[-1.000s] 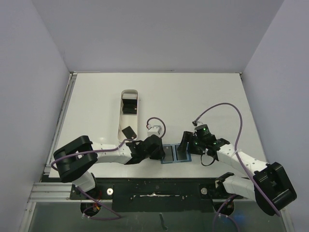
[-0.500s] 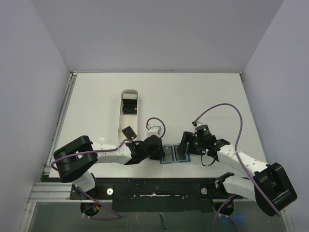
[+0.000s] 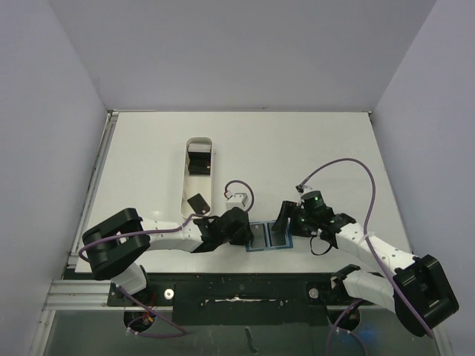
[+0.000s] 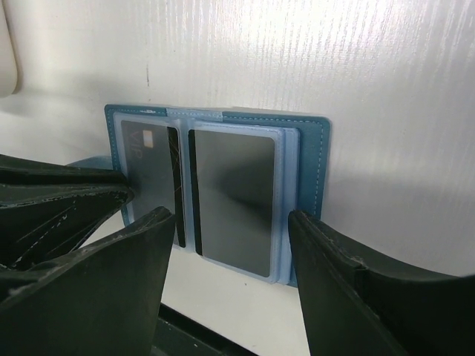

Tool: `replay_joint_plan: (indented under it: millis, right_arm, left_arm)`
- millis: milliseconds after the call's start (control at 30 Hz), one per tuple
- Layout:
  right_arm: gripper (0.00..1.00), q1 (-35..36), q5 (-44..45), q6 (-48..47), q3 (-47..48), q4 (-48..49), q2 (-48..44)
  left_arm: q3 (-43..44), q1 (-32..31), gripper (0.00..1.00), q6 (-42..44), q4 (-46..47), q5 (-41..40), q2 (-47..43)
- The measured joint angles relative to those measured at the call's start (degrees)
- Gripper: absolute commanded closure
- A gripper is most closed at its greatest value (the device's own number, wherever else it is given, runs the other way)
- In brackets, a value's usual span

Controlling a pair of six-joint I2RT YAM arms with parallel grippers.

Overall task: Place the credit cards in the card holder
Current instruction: Insert the credit card into the card holder.

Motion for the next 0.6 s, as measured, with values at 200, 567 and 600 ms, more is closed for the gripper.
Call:
replay_joint_plan:
  millis: [200, 567, 600]
  right_arm:
    - [0.37, 0.0, -1.11, 0.02, -0.02, 1.81, 2.89]
    - [0.37, 0.0, -4.96, 0.59, -0.5, 6.51, 4.55]
    - [0.37, 0.0, -5.53, 0.7, -0.63, 6.88, 4.55]
  left_arm:
    - [0.0, 0.0, 0.85, -0.02, -0.02, 0.0, 0.02]
    - [0.0, 0.0, 0.85, -0.02, 0.02, 0.0, 0.11]
    - [0.0, 0.0, 0.85, -0.02, 0.02, 0.0, 0.11]
